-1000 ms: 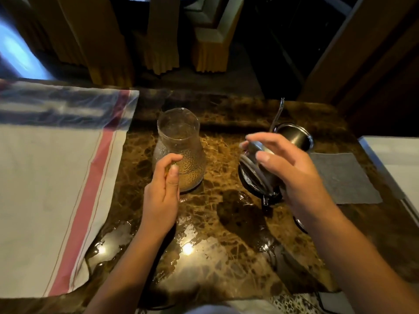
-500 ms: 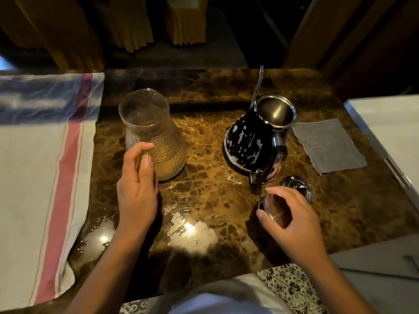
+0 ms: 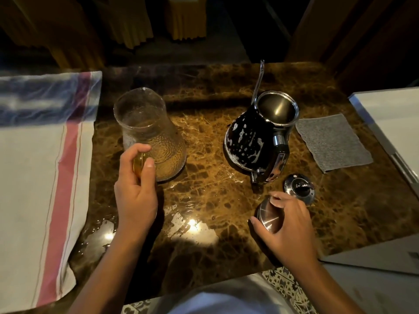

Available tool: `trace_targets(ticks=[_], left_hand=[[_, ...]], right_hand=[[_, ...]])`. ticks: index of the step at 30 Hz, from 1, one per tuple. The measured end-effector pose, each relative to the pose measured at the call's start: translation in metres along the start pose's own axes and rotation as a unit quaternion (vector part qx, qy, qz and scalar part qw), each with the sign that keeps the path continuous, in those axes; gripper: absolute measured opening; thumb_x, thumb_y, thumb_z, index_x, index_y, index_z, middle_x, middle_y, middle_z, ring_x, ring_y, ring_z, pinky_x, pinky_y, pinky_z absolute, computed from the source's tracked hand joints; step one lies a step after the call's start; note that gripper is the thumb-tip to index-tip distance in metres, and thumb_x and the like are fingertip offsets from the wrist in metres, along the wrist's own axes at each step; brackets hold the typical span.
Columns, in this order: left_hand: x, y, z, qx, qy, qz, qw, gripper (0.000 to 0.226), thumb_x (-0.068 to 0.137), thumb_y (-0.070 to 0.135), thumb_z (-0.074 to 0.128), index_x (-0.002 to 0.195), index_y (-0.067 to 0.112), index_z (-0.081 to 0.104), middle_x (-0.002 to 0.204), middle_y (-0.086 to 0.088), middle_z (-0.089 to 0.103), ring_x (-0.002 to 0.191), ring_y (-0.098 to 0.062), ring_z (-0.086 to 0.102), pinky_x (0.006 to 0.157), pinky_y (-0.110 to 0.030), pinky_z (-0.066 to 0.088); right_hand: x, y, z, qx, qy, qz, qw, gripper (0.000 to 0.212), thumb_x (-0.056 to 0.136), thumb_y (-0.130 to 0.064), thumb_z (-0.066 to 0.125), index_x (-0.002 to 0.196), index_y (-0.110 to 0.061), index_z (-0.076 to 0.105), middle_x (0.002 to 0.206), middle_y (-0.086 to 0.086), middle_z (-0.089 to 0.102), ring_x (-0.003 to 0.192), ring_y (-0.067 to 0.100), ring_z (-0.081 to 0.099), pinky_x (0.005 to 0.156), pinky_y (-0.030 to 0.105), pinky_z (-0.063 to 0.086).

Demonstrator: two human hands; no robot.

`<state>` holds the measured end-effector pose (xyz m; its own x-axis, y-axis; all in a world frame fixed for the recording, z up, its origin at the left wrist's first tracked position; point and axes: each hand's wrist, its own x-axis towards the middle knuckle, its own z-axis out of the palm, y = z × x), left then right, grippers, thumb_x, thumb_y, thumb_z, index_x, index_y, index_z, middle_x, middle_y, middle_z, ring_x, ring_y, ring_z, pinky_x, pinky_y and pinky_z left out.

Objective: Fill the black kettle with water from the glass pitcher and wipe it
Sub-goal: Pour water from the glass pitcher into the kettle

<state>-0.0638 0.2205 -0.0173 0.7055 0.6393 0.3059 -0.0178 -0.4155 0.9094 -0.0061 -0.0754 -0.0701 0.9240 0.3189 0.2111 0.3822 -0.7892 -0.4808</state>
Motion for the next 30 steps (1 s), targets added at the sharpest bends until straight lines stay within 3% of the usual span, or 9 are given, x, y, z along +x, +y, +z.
trace_targets(ticks=[10,13,16,21,25,28,30], left_hand=[[0.001,0.002,0.002,-0.009,0.009,0.014,1.000,0.042,0.104,-0.002,0.050,0.118,0.037,0.047,0.088,0.042,0.055,0.070,0.015,0.048,0.065,-0.008,0.037],[0.000,-0.002,0.001,-0.019,0.003,0.017,1.000,0.035,0.104,-0.002,0.050,0.120,0.029,0.050,0.087,0.040,0.054,0.067,0.012,0.046,0.063,-0.010,0.037],[-0.001,-0.005,0.001,-0.018,0.000,0.018,1.000,0.027,0.104,-0.001,0.050,0.122,0.018,0.050,0.087,0.040,0.055,0.067,0.012,0.047,0.063,-0.010,0.037],[-0.002,-0.002,0.002,-0.011,0.005,0.029,0.999,0.026,0.104,-0.002,0.049,0.127,0.008,0.052,0.094,0.047,0.055,0.080,0.025,0.051,0.072,0.002,0.039],[0.001,-0.002,0.001,-0.011,0.021,0.023,0.999,0.022,0.108,0.005,0.044,0.126,0.016,0.053,0.104,0.045,0.055,0.091,0.023,0.052,0.078,0.001,0.038],[-0.003,0.004,0.003,-0.019,0.045,0.008,0.999,0.023,0.110,0.008,0.042,0.129,0.013,0.053,0.108,0.041,0.057,0.097,0.021,0.054,0.080,-0.001,0.040],[-0.006,0.006,0.008,-0.030,0.072,-0.008,0.997,0.025,0.109,0.009,0.043,0.134,0.008,0.049,0.105,0.035,0.059,0.088,0.019,0.055,0.074,-0.004,0.042]], right_hand=[[-0.009,0.005,0.010,-0.034,0.007,-0.037,0.999,0.062,0.072,-0.049,0.089,0.113,-0.015,0.058,0.134,0.007,0.065,0.124,0.031,0.058,0.097,0.055,0.052],[-0.008,-0.002,0.001,-0.002,-0.020,-0.027,0.999,0.066,0.079,-0.066,0.073,0.120,-0.016,0.062,0.140,0.002,0.060,0.132,0.023,0.051,0.107,0.046,0.045],[0.009,-0.015,-0.022,0.096,0.001,0.002,0.995,0.058,0.086,-0.059,0.064,0.129,-0.020,0.060,0.142,-0.008,0.052,0.133,0.008,0.045,0.108,0.028,0.039],[0.054,-0.047,-0.045,0.283,0.040,0.085,0.954,0.044,0.094,-0.048,0.065,0.132,-0.027,0.059,0.116,-0.021,0.069,0.112,0.000,0.065,0.093,0.018,0.052],[0.082,-0.068,-0.037,0.430,0.042,0.162,0.887,0.024,0.108,-0.034,0.053,0.117,-0.014,0.063,0.095,0.001,0.077,0.089,0.016,0.074,0.084,0.037,0.060],[0.088,-0.077,-0.024,0.444,0.054,0.143,0.883,0.021,0.108,-0.036,0.049,0.101,-0.018,0.058,0.071,-0.001,0.061,0.065,0.021,0.057,0.063,0.038,0.051],[0.085,-0.083,-0.013,0.465,0.038,0.129,0.875,0.023,0.105,-0.038,0.048,0.094,-0.019,0.054,0.062,-0.005,0.050,0.055,0.019,0.044,0.052,0.036,0.038]])
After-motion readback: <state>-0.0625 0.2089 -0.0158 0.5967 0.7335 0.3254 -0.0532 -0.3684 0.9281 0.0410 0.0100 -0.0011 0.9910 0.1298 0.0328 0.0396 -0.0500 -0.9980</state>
